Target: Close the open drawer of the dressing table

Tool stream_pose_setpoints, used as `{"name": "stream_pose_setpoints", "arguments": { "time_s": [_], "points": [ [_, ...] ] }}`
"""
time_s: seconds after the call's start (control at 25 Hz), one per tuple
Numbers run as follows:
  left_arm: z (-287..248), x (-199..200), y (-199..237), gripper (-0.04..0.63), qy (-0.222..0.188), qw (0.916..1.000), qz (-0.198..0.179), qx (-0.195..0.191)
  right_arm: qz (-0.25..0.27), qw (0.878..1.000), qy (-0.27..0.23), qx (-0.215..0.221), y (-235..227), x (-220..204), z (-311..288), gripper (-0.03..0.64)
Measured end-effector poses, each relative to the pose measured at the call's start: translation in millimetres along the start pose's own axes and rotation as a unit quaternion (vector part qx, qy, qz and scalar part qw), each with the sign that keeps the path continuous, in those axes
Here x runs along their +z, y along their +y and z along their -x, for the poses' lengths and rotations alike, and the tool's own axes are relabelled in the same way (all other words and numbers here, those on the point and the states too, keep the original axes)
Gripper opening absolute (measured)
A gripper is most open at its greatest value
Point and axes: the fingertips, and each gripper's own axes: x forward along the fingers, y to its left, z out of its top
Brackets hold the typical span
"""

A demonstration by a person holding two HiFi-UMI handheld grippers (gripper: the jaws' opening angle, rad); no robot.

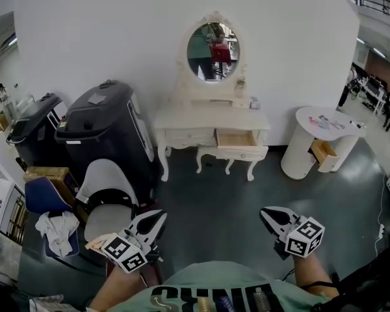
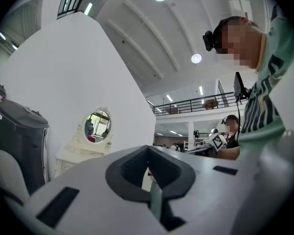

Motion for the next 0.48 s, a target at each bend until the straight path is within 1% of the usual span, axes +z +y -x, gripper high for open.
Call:
{"name": "stream_pose_setpoints", "arguments": {
  "time_s": [0.12, 0.28, 0.36, 0.48],
  "points": [
    [-2, -4, 17, 0.008, -0.001, 0.9999, 0.012, 0.004, 0.001, 1.000, 0.009, 0.007, -3, 0, -18, 0.011],
    [-15, -11, 29, 0.008, 0.004, 0.9998, 0.018, 0.012, -0.010, 1.000, 0.009, 0.014, -22, 3, -37, 0.011],
    [-23, -13, 35, 0.008, 0.006, 0.9996, 0.017, 0.021, -0.007, 1.000, 0.011, 0.027, -33, 4, -48, 0.011],
    [-40, -14, 42, 0.008, 0.005, 0.9990, 0.009, 0.044, -0.001, 0.998, 0.014, 0.057, -54, 4, -63, 0.011]
  ]
}}
